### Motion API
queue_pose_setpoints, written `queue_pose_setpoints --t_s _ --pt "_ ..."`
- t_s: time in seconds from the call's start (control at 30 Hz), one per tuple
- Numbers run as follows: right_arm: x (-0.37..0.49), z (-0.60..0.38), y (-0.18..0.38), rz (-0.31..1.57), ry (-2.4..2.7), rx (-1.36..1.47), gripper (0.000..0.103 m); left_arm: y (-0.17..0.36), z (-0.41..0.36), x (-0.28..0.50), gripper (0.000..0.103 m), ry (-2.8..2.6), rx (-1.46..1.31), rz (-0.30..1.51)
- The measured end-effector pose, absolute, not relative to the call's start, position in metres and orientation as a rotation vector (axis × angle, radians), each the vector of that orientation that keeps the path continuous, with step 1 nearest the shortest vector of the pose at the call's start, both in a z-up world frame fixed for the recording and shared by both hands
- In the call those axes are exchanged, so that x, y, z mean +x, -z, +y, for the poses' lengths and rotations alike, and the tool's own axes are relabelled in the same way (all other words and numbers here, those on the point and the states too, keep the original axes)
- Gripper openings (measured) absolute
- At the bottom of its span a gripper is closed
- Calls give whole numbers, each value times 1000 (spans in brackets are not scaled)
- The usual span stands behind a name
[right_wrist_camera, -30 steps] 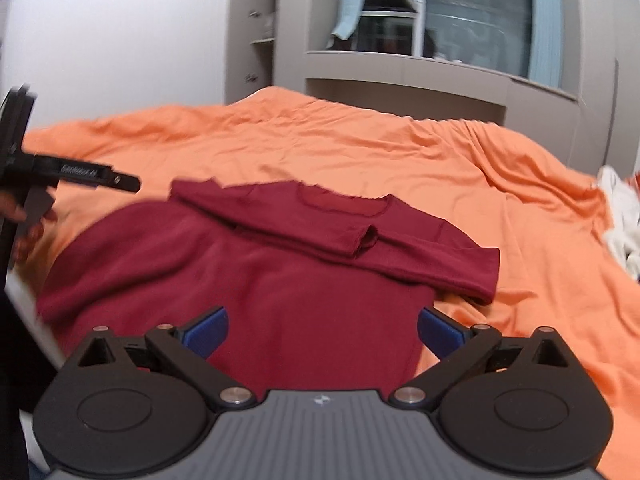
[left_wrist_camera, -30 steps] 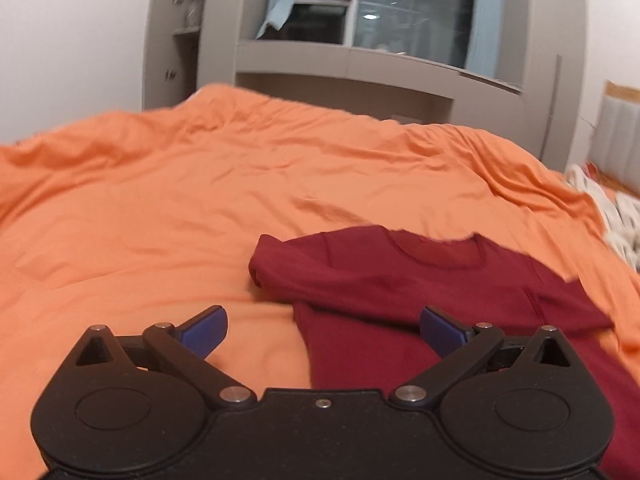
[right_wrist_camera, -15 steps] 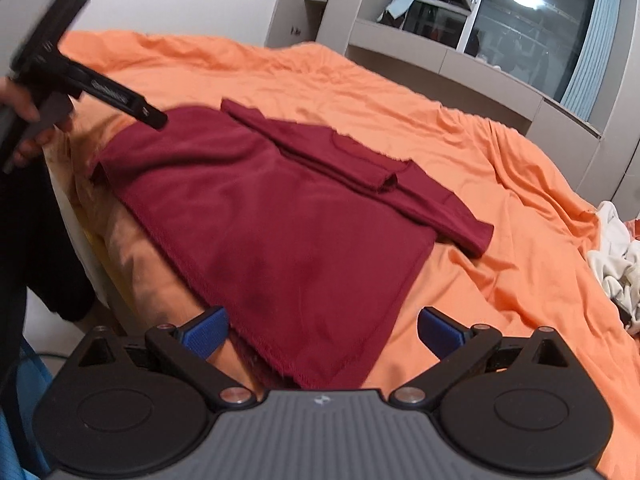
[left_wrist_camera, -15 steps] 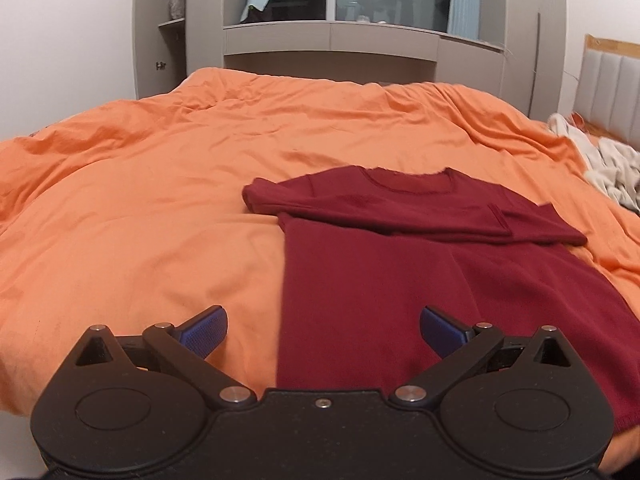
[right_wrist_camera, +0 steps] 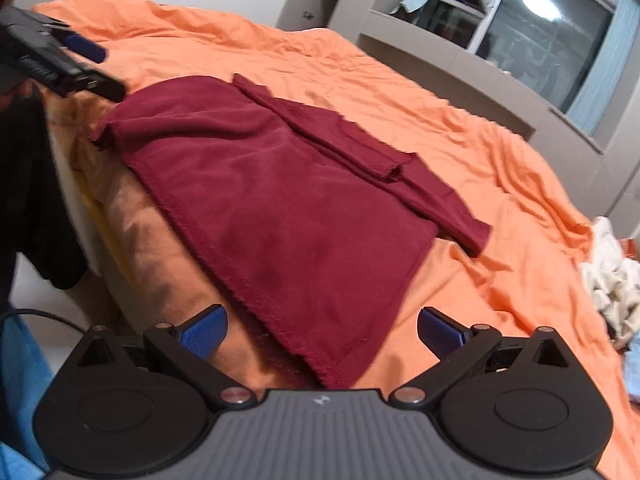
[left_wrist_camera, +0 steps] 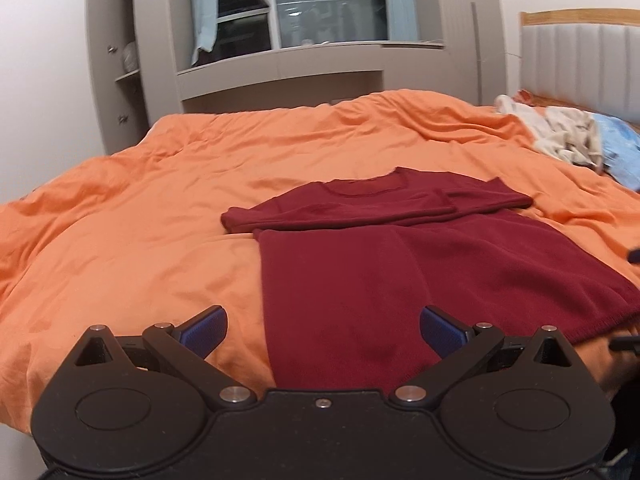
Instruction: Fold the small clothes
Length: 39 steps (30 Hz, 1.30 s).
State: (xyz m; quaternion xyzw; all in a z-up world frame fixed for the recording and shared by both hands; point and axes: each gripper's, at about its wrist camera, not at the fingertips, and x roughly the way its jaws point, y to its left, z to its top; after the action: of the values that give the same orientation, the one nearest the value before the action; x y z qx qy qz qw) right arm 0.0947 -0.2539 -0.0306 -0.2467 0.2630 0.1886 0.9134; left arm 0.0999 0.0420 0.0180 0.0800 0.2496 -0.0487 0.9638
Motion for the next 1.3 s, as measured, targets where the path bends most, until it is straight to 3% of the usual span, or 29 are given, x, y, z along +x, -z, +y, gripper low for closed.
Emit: queue_pose_setpoints --t_s 0.1,0.4,0.47,0.5,0.53,1.17,1.3 --pt "90 -253 29 481 -324 -541 92 -14 39 92 102 111 190 502" --pt "75 -247 33 467 -389 -672 73 -8 31 77 102 143 225 493" --pt "75 -246 34 469 -395 -681 52 -3 29 74 102 147 236 504" --pt "75 -245 33 467 -393 -677 22 -1 28 74 102 149 239 511" --pt "76 -246 32 458 -388 -669 13 1 28 73 102 153 240 517" --pt "92 -276 -57 166 -339 -290 8 28 -22 106 102 150 359 558" --pt "93 -283 -63 145 -323 -273 8 28 -20 114 95 105 340 532"
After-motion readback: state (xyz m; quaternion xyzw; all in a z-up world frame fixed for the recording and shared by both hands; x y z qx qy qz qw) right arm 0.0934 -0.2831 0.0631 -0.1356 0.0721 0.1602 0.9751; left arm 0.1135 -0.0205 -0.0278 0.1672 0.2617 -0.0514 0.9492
